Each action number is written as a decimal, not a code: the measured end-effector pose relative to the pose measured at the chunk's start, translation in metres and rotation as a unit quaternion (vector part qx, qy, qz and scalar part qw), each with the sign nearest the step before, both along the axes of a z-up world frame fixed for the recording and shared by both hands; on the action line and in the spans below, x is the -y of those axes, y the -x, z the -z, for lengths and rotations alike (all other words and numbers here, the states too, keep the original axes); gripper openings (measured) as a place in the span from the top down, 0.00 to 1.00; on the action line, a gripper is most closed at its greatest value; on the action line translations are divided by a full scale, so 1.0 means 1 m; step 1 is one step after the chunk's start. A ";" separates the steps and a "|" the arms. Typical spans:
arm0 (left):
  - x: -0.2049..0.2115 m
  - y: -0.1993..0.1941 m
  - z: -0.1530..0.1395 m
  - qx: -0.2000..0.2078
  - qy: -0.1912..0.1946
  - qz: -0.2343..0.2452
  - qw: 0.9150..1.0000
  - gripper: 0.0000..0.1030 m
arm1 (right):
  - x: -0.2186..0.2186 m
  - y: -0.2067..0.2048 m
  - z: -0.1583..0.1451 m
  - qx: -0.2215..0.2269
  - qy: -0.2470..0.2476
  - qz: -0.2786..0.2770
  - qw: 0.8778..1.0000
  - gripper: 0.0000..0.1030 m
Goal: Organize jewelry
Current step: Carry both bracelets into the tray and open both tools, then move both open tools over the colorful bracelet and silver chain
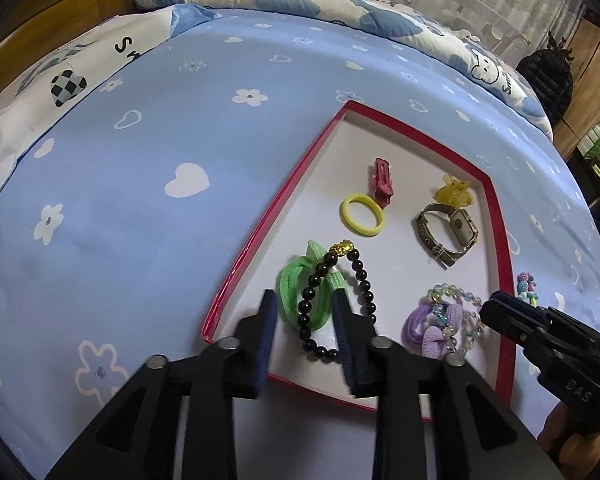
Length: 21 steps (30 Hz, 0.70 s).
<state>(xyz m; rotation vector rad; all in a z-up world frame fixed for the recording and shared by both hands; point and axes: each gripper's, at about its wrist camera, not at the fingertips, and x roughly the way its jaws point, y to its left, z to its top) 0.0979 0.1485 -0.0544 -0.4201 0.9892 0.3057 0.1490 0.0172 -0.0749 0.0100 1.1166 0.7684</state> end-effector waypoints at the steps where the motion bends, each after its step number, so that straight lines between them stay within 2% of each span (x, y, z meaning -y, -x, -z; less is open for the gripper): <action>1: 0.000 0.001 -0.001 0.001 -0.001 -0.001 1.000 0.64 | 0.001 0.000 -0.002 0.001 -0.004 0.001 1.000 0.65; 9: 0.007 0.017 -0.021 0.023 0.002 -0.003 1.000 0.57 | 0.023 0.008 -0.024 0.018 -0.026 0.019 0.999 0.64; 13: 0.018 0.027 -0.032 0.041 0.008 0.006 0.999 0.54 | 0.055 0.014 -0.038 0.033 -0.044 0.050 0.997 0.58; 21: 0.048 0.038 -0.051 0.067 0.018 0.040 0.997 0.48 | 0.119 0.029 -0.055 0.059 -0.038 0.113 0.991 0.52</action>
